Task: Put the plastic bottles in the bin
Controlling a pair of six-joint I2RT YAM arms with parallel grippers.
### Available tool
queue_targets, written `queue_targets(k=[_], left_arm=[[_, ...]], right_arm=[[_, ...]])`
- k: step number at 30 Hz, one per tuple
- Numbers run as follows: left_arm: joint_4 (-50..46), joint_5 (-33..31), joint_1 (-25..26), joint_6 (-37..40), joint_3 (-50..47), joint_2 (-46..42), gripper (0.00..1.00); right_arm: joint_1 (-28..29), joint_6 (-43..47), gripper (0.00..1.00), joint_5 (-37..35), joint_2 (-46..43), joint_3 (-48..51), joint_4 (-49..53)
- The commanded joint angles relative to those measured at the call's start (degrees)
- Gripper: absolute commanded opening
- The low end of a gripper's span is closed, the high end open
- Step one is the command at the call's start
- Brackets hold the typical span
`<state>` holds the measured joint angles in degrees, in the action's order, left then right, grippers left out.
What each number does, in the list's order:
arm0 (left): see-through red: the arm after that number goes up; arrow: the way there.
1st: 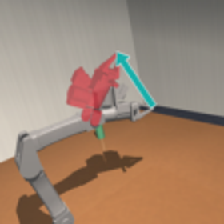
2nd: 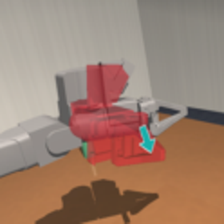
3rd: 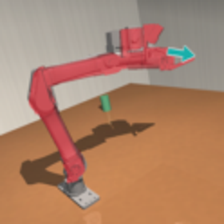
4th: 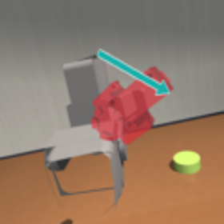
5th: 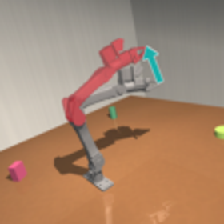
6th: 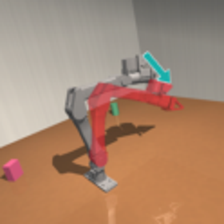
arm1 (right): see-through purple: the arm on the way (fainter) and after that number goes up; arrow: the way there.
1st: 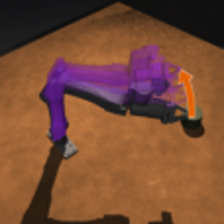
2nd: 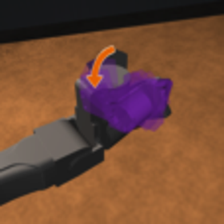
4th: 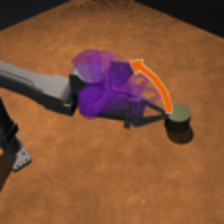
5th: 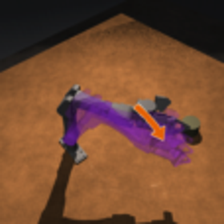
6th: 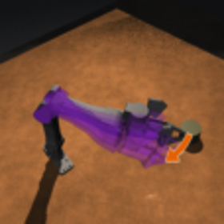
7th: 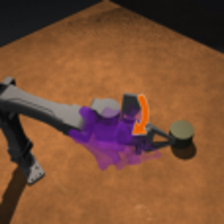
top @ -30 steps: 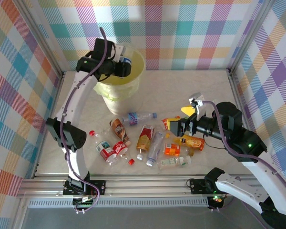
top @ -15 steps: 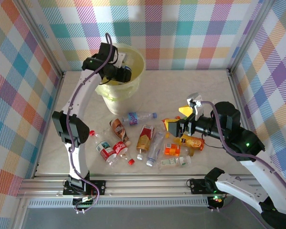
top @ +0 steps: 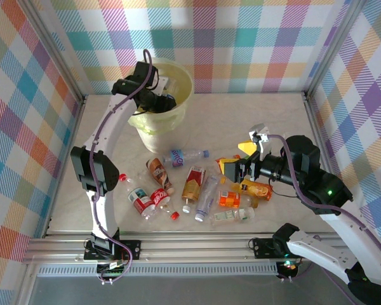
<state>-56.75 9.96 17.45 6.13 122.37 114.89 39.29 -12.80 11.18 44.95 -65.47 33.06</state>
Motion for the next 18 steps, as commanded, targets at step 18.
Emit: queue_targets(k=[18], left_arm=[[-1.43,2.23,-1.10,-1.27,4.95,-1.58,0.90]], right_arm=[[-0.25,-3.56,1.00,-8.75,0.18,3.66,3.15]])
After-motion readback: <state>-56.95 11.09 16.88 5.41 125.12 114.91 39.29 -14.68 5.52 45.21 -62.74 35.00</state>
